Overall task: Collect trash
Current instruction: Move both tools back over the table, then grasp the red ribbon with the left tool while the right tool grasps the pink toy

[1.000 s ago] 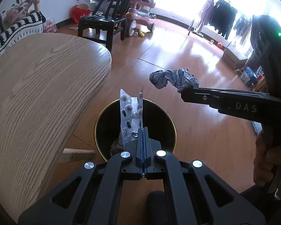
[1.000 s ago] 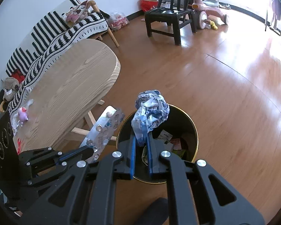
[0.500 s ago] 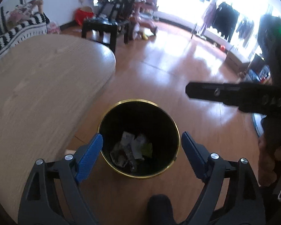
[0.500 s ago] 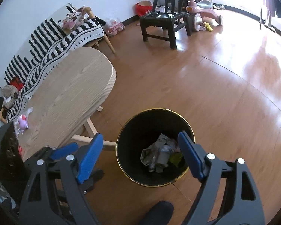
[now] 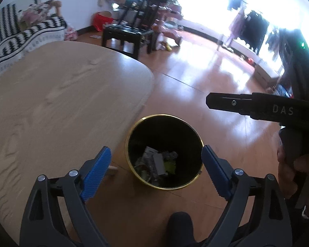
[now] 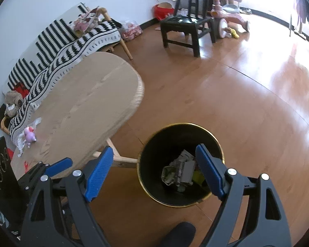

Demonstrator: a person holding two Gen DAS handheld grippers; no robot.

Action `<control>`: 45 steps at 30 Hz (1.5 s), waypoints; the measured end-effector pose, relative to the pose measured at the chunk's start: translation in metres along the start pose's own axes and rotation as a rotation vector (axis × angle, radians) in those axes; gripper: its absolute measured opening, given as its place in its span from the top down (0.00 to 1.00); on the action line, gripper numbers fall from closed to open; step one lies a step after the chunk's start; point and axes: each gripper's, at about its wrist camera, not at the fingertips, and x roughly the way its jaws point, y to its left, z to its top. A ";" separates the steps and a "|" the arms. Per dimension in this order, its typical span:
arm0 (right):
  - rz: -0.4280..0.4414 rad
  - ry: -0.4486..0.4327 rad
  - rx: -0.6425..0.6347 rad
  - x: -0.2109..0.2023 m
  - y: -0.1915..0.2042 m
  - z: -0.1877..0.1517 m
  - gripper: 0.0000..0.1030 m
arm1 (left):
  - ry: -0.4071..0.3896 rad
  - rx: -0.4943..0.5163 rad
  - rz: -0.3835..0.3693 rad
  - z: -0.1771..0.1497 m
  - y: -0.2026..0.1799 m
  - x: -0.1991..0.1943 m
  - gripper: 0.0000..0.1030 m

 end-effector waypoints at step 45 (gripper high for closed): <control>0.239 0.170 -0.573 0.175 0.470 -0.033 0.20 | -0.039 -0.351 0.450 -0.141 0.283 -0.162 0.29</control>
